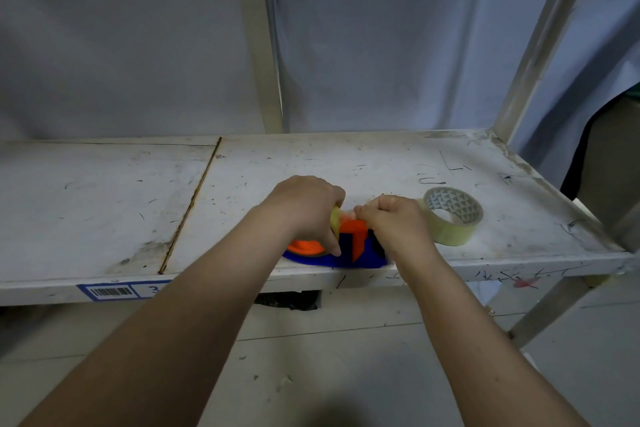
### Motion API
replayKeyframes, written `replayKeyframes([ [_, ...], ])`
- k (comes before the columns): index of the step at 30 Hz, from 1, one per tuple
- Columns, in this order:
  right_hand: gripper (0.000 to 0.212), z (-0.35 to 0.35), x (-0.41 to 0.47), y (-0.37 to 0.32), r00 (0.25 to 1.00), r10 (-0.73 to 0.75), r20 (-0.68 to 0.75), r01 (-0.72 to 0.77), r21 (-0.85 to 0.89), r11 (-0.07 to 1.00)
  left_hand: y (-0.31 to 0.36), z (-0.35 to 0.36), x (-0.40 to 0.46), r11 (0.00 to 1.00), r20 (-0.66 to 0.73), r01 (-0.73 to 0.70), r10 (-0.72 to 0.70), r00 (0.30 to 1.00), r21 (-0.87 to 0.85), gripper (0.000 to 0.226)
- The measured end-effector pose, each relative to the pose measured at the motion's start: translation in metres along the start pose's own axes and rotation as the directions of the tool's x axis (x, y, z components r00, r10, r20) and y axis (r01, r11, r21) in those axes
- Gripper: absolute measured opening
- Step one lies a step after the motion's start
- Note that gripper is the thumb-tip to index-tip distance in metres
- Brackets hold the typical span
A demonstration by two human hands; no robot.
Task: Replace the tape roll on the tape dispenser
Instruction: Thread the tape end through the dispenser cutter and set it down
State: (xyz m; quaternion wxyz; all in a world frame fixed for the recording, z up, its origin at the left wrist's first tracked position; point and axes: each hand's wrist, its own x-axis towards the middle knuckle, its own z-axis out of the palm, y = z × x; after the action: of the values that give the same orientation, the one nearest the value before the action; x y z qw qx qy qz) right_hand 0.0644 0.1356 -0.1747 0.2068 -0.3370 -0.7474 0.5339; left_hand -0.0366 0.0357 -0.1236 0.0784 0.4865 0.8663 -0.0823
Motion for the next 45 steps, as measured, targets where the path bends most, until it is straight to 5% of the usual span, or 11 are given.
replayKeyframes([
  [20,0.010,-0.029,0.008,0.034,0.947,0.318,-0.045,-0.311,0.120,0.943,0.003,-0.003,0.001,0.998,0.039,0.056,-0.055,0.998,-0.024,0.068],
  [35,0.004,-0.045,0.012,0.043,0.939,0.337,-0.070,-0.325,0.148,0.934,0.008,-0.005,0.006,0.992,0.029,0.052,-0.056,0.998,0.116,0.068],
  [45,0.020,-0.080,0.016,0.058,0.899,0.409,-0.158,-0.375,0.210,0.903,0.011,-0.007,0.008,0.991,0.043,0.039,-0.045,0.998,0.124,0.068],
])
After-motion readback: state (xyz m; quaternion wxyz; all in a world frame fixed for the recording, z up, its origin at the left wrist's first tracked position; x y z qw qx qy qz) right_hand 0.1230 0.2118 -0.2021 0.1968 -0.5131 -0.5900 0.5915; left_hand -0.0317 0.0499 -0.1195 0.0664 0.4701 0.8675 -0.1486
